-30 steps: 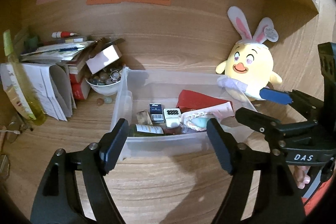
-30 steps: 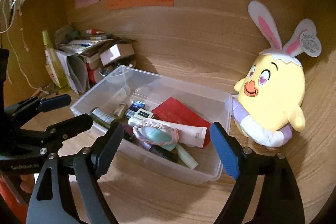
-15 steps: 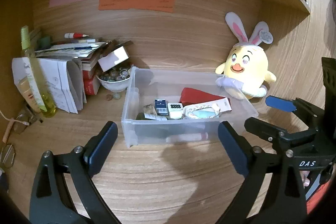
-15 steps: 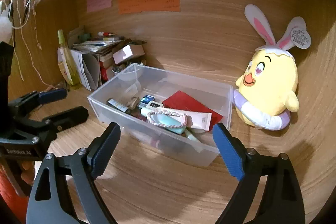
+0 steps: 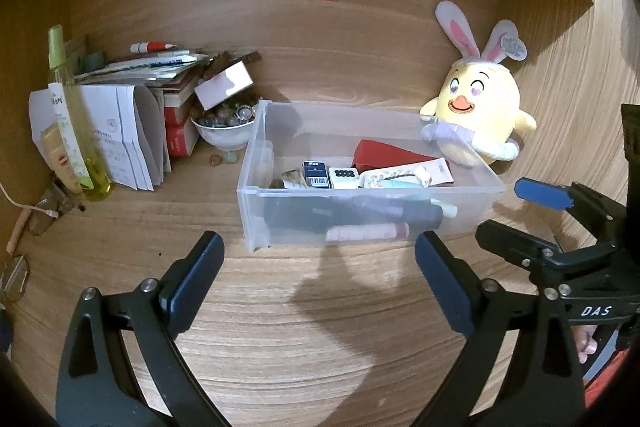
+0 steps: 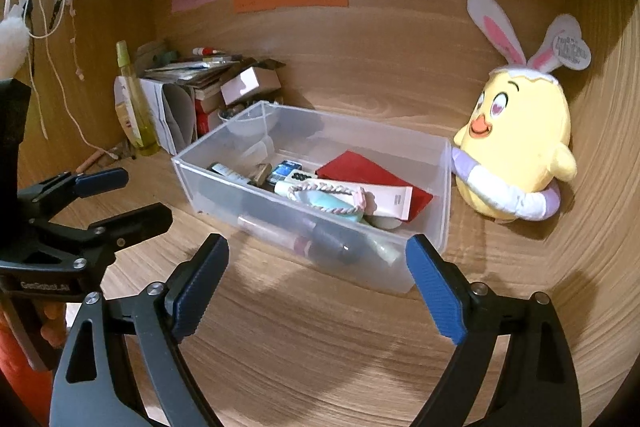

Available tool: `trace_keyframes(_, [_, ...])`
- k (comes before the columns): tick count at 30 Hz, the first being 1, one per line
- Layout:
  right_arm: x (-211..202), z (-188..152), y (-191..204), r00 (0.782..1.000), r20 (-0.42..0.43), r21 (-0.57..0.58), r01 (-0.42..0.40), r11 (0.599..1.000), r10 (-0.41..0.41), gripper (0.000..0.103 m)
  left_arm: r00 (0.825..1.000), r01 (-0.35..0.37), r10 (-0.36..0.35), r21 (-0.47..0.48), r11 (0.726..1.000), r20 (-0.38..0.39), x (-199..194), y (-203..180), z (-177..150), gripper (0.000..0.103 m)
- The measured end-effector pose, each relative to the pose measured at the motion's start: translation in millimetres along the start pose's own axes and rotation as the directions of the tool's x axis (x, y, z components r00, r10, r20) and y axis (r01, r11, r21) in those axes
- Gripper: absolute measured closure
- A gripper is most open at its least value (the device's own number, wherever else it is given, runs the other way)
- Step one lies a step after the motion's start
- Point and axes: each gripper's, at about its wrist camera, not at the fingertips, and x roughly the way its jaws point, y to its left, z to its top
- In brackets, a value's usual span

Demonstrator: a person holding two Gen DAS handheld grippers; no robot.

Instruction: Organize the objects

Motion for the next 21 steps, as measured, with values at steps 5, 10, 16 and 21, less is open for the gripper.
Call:
trace_keyframes(5, [8.1, -5.0, -4.9, 1.000, -0.018, 0.023, -0.015, 1.000, 0.016, 0.014, 1.000, -0.002, 0.002, 0.003, 1.000, -0.008, 3.8, -1.6, -1.5, 0.006])
trace_keyframes(10, [10.1, -5.8, -8.5, 0.999, -0.024, 0.035, -0.029, 0.999, 0.030, 0.014, 1.000, -0.003, 0.003, 0.001, 1.000, -0.012, 6.7, -3.2, -2.5, 0.006])
trace_keyframes(16, [7.7, -6.2, -6.6, 0.999, -0.022, 0.029, -0.038, 0.999, 0.039, 0.014, 1.000, -0.002, 0.002, 0.004, 1.000, -0.009, 6.8, -4.0, -2.4, 0.006])
trace_keyframes(21, [4.8, -7.0, -4.9, 0.999, -0.018, 0.027, -0.043, 0.999, 0.043, 0.014, 1.000, -0.002, 0.002, 0.011, 1.000, -0.008, 6.1, -5.4, -2.6, 0.006])
